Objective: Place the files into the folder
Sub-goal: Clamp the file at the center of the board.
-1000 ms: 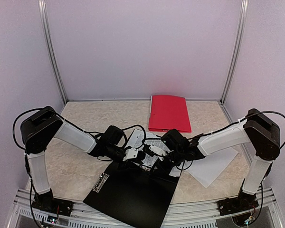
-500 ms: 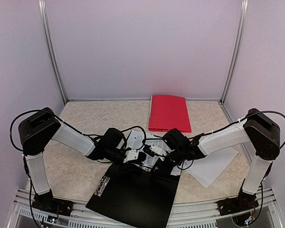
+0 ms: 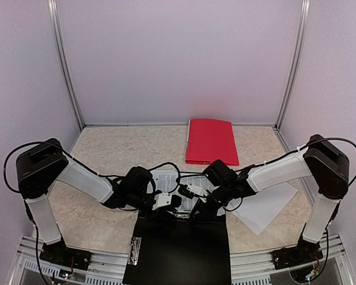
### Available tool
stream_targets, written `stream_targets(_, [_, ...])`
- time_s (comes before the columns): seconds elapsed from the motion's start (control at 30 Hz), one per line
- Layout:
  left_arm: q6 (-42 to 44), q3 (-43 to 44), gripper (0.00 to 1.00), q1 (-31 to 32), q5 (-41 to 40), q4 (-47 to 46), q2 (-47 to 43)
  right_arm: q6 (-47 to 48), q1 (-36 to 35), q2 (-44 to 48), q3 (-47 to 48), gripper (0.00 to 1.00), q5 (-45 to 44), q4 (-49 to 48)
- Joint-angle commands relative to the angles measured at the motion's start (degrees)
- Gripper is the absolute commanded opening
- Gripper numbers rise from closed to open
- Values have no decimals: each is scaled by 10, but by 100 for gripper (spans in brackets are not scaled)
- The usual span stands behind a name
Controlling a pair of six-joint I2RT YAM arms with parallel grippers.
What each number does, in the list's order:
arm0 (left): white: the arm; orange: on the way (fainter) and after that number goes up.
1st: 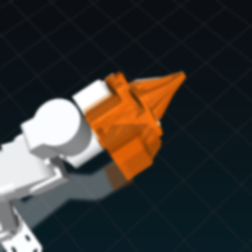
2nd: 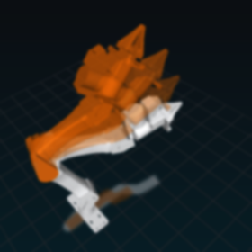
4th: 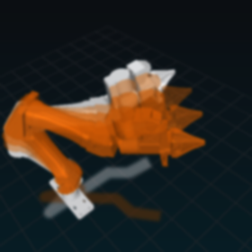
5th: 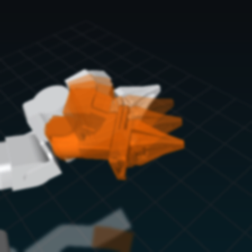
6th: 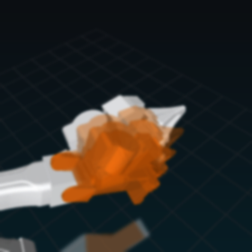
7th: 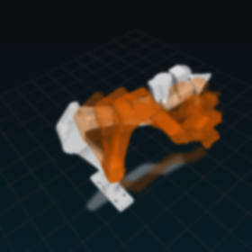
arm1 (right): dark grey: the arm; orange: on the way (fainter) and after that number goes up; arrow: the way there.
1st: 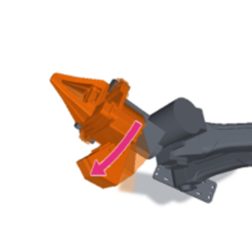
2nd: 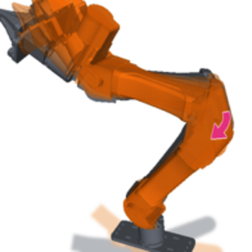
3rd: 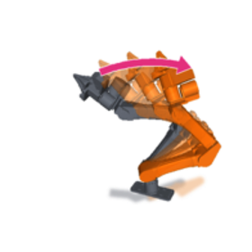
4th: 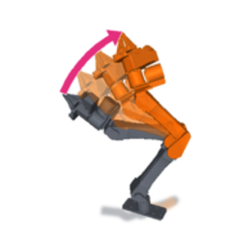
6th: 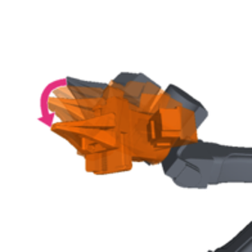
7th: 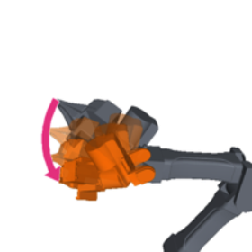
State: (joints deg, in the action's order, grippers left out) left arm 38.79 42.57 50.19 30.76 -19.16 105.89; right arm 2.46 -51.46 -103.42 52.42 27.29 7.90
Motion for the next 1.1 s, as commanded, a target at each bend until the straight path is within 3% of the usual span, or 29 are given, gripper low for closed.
stream_targets(0.0, [17,-29,11,19,29,76,-12,28,23,-44,-13,0,-87,129])
stream_targets(0.5, [9,-24,10,18,33,70,-3,84,23,-46,47,0,-69,179])
stream_targets(1.07, [29,-23,0,17,39,96,-7,131,33,-44,91,0,-93,198])
